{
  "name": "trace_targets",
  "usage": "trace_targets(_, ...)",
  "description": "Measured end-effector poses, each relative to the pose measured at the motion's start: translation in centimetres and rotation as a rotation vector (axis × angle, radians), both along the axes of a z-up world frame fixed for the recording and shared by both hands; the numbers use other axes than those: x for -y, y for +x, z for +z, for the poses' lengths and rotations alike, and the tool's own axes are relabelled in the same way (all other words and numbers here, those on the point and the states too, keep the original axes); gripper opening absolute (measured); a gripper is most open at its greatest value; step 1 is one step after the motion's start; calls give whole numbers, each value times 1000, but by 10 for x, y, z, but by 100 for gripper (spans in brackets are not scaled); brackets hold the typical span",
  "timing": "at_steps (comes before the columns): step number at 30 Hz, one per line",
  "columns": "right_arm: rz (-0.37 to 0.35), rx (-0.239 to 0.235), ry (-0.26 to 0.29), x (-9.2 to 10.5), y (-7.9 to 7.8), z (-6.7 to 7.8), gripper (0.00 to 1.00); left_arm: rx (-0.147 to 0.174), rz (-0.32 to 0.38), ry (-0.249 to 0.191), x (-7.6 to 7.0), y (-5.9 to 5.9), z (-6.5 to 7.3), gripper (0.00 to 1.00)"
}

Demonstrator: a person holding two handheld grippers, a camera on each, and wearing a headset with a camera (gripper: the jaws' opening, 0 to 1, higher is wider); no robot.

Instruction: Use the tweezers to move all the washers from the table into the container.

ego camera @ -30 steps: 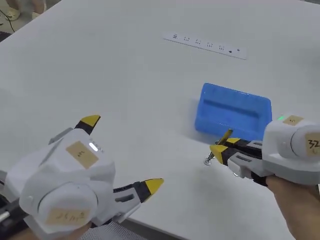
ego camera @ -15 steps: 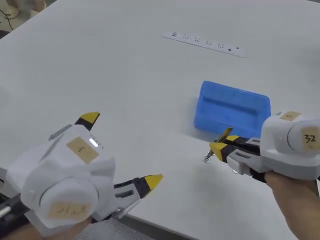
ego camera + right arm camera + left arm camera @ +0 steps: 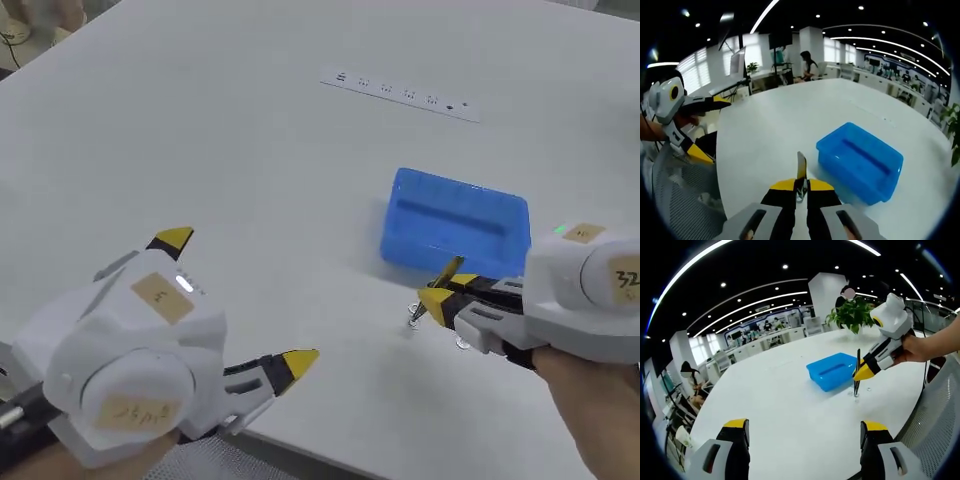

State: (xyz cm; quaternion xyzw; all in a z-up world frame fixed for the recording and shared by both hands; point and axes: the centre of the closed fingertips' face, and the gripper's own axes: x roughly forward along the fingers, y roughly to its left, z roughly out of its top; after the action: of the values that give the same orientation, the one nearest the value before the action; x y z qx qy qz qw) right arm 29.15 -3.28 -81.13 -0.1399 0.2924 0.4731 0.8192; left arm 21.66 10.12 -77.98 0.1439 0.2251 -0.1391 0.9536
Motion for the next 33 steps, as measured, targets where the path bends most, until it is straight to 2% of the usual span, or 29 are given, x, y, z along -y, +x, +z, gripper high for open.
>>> trace_targets(12,-11,20,24,1,-3,20,3,-8,-4,4,0,0,-2,94)
trace_targets(22,0,68,18,-1,7,37,3,0,2,8,-1,0,0,94)
trace_targets(33,-11,107,10,4,22,46,3,-2,14,9,-4,0,0,93)
